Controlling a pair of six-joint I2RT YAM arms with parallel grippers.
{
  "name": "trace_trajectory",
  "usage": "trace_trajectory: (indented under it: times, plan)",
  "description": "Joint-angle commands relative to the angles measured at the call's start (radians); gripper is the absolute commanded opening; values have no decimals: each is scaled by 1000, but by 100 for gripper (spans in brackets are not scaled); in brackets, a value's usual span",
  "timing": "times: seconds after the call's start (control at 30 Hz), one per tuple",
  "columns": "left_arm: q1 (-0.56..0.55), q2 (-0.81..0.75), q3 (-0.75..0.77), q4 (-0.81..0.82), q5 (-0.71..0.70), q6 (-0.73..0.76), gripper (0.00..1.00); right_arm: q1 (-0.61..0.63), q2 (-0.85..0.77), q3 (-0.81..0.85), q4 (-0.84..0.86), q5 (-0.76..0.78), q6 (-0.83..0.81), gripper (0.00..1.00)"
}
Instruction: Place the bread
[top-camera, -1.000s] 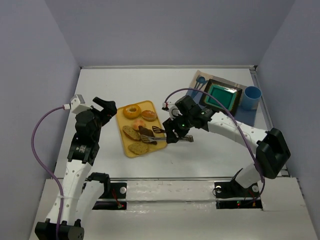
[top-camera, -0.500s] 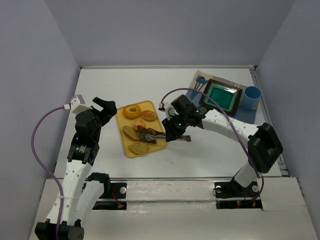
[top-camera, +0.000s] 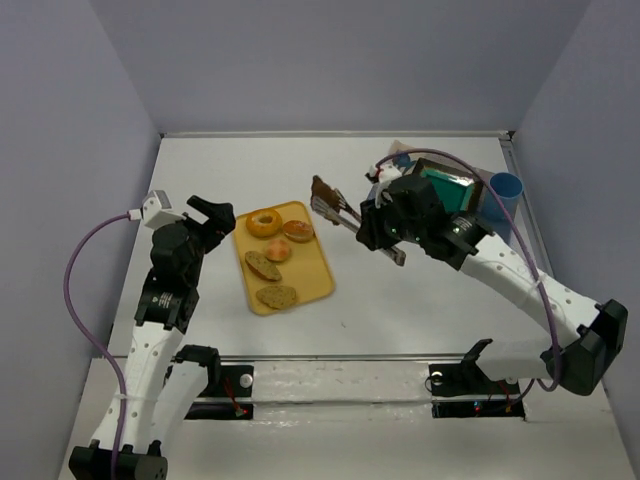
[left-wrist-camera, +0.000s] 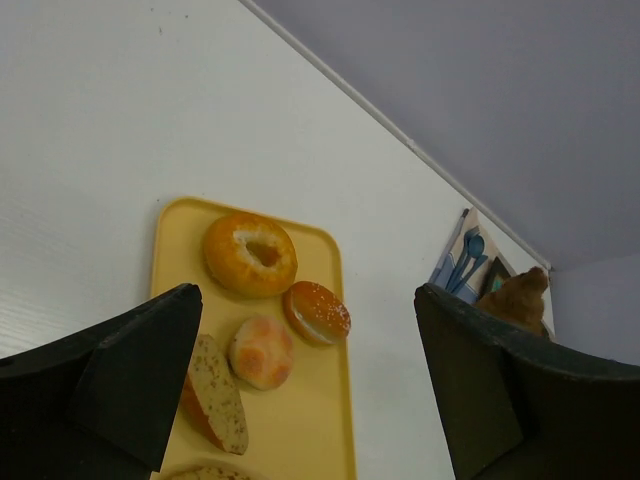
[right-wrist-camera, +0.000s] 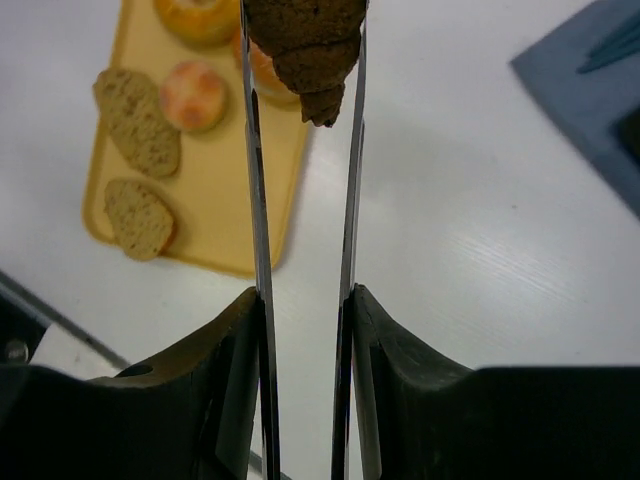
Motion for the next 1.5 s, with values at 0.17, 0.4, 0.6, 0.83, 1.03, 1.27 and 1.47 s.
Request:
trace_trajectory:
  times: [0.17,0.4,0.6,0.83,1.03,1.27,1.47]
  plan:
    - [-13,46,-6,50,17,21,99,-406,70,64,55,307,129,19]
    - [-19,66,0,49,0,31,99,-521,306,161,50,309,109,24]
    - [-22,64,0,46,-11,33,99,-530,346,186,35,307,95,52]
    - [-25,58,2,43,-6,35,99,-530,285,192,6,310,77,64]
    - [-36,41,3,40,-8,33,99,-530,178,200,-31,290,58,63]
    - [-41,24,2,40,-12,27,99,-437,1,88,17,-300,-161,55]
    - [-44,26,8,35,-9,25,99,-117,50,49,23,-406,-102,56]
